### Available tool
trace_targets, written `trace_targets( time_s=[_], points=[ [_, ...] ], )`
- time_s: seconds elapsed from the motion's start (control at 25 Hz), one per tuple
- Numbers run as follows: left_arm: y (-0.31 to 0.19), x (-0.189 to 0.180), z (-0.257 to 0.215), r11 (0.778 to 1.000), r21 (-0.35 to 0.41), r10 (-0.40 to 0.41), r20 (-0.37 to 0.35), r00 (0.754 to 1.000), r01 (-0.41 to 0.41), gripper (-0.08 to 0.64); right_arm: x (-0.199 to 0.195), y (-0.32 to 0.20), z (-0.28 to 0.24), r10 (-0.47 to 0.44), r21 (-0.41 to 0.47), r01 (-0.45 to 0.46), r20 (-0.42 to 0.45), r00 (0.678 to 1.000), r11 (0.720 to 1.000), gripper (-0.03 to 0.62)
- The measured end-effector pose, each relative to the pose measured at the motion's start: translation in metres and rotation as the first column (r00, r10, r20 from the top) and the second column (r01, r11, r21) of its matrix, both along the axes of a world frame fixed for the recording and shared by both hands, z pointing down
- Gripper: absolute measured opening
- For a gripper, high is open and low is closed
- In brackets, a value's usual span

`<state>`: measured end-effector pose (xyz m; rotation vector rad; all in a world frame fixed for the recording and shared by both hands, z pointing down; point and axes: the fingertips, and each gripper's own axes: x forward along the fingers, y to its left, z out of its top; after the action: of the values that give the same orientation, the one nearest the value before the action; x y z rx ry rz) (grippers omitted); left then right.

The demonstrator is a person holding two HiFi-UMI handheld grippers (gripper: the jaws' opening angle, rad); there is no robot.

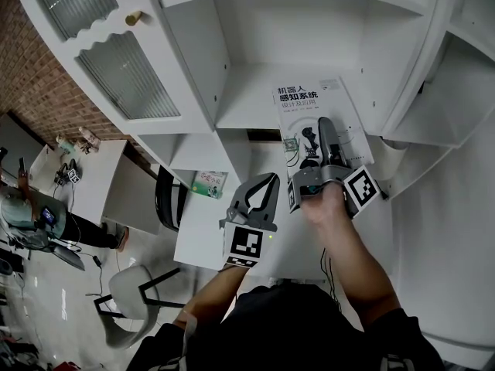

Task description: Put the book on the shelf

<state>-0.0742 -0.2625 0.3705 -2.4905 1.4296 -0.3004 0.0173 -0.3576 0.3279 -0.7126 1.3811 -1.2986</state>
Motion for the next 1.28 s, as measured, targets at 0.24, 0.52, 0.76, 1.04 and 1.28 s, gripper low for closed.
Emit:
trace_targets(
  time_s=[0.24, 0.52, 0.76, 1.04, 1.28],
  points=[
    [-0.004, -0.001, 0.002, 1.0, -0.009, -0.003, 0.001, 1.0, 0.003, 0.018, -0.002, -0.011, 0.0, 0.02, -0.021, -0.02, 0.016, 1.0, 1.0, 0.293],
    [-0.002, -0.005, 0.006, 1.0, -0.013, -0.004, 0.004, 1.0, 0.004, 0.018, 0.002, -0.023, 0.004, 0.045, -0.05, -0.044, 0.013, 0.999, 0.998, 0.295],
    [-0.004, -0.005, 0.008, 1.0, -0.017, -0.001, -0.003, 1.0, 0.001, 0.018, 0.004, -0.033, 0.009, 0.085, -0.076, -0.085, 0.002, 0.996, 0.994, 0.295],
    [0.002, 0.004, 0.015, 1.0, -0.031, 0.007, -0.007, 1.0, -0.007, 0.018, 0.012, -0.041, 0.007, 0.097, -0.078, -0.097, -0.002, 0.995, 0.992, 0.295],
    [0.004, 0.004, 0.015, 1.0, -0.029, 0.005, -0.003, 1.0, -0.005, 0.018, 0.006, -0.031, 0.004, 0.037, -0.024, -0.038, -0.05, 0.998, 0.999, 0.295]
  ],
)
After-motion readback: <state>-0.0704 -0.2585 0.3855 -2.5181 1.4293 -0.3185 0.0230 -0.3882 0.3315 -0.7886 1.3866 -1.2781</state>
